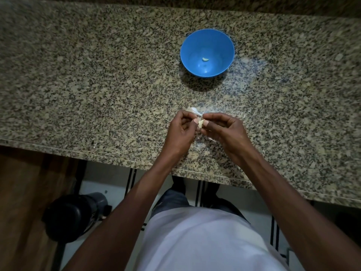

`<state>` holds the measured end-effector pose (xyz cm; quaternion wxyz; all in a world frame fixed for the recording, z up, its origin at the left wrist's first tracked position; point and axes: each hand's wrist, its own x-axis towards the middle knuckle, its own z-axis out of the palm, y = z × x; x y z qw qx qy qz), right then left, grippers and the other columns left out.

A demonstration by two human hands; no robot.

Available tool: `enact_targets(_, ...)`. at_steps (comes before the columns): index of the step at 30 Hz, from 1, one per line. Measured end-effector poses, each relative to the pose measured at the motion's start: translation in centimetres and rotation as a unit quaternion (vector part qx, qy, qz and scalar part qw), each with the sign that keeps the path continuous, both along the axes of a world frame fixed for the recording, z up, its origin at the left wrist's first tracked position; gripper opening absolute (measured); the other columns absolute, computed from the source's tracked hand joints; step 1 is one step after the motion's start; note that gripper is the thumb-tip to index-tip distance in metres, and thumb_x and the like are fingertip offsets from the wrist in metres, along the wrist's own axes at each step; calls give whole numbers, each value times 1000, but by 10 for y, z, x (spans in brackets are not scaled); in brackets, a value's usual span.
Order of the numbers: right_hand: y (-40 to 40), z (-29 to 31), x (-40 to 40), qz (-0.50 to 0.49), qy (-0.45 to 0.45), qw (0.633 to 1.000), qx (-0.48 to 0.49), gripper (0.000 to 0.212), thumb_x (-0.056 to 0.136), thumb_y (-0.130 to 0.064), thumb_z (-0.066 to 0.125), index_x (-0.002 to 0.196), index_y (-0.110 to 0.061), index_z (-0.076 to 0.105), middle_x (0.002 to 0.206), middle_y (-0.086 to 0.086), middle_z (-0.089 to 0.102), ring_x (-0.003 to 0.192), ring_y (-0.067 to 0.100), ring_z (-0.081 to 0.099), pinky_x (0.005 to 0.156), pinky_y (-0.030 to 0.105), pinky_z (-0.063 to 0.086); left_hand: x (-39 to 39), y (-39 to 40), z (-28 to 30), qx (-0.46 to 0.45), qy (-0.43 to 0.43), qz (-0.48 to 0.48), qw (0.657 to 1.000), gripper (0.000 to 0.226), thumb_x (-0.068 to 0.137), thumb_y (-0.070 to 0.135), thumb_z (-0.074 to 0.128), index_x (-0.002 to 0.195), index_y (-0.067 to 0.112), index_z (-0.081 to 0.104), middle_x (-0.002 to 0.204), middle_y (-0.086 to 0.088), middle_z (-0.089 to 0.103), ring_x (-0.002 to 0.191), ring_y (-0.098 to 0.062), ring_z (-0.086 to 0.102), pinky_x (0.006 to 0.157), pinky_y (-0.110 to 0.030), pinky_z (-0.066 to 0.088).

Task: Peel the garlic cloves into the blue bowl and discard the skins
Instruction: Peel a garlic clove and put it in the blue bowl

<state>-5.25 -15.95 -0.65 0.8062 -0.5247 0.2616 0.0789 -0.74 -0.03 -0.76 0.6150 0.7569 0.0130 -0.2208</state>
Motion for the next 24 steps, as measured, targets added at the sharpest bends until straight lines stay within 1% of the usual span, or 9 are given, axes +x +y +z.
enact_targets(1, 0, 0, 0, -2, 0, 1000, 0, 25, 90, 1, 76, 114, 6, 72, 115, 18, 76, 106, 33, 75, 92, 37, 62, 0, 0, 1, -29, 25, 15, 999, 9, 102, 11, 62, 110, 10, 58, 110, -11, 68, 92, -13, 69, 79, -24, 57)
enact_targets(3, 0, 0, 0, 3, -3, 1000, -26, 23, 89, -1, 78, 112, 4, 74, 114, 16, 77, 108, 34, 75, 96, 41, 61, -1, 0, 1, -46, 36, 29, 998, 11, 101, 10, 65, 110, 8, 60, 110, -12, 70, 92, -14, 71, 80, -26, 58)
enact_targets(5, 0, 1, 0, 22, -10, 997, -75, 22, 89, -4, 79, 111, -1, 76, 111, 12, 78, 106, 30, 75, 95, 40, 61, -1, 0, 2, -20, 16, 24, 999, 12, 100, 12, 66, 110, 8, 60, 110, -10, 71, 96, -15, 73, 83, -30, 61)
enact_targets(7, 2, 4, -2, 36, -16, 993, -112, 22, 90, -8, 80, 111, -4, 78, 108, 7, 80, 102, 22, 77, 90, 31, 62, -1, 0, 2, 15, -12, 19, 1000, 12, 100, 15, 68, 108, 11, 60, 109, -6, 72, 98, -17, 74, 87, -37, 63)
enact_targets(9, 4, 6, -4, 31, -23, 991, -126, 20, 91, -10, 79, 110, -6, 79, 108, 4, 80, 100, 16, 77, 85, 24, 60, -1, -1, 4, 36, -36, 21, 998, 12, 100, 16, 68, 106, 11, 59, 105, -5, 73, 94, -16, 75, 84, -39, 64)
enact_targets(13, 8, 5, -4, 31, -10, 992, -121, 24, 92, -13, 78, 115, -7, 78, 111, 3, 80, 105, 15, 76, 91, 25, 60, -2, -6, 6, 69, -81, 35, 994, 10, 99, 17, 68, 101, 15, 58, 99, 0, 73, 91, -14, 75, 80, -40, 65)
enact_targets(16, 11, 3, -3, 45, 8, 991, -127, 24, 95, -15, 75, 118, -10, 78, 114, 0, 79, 107, 11, 74, 93, 26, 60, -4, -8, 5, 78, -86, 50, 992, 9, 99, 17, 66, 100, 14, 58, 96, 2, 72, 90, -12, 74, 79, -39, 65)
enact_targets(20, 8, -1, 1, 60, 52, 994, -80, 21, 95, -15, 75, 115, -15, 80, 117, -4, 78, 114, 14, 70, 95, 30, 55, -4, -9, 4, 80, -94, 51, 991, 9, 99, 17, 67, 100, 13, 59, 95, 3, 71, 90, -12, 73, 79, -38, 64)
enact_targets(24, 0, 4, 4, 54, 75, 995, 28, 22, 95, -8, 73, 115, -2, 78, 115, 6, 78, 102, 15, 68, 87, 23, 58, -2, -7, 6, 109, -132, 27, 985, 8, 99, 17, 68, 100, 17, 59, 95, 6, 70, 87, -5, 70, 73, -25, 62)
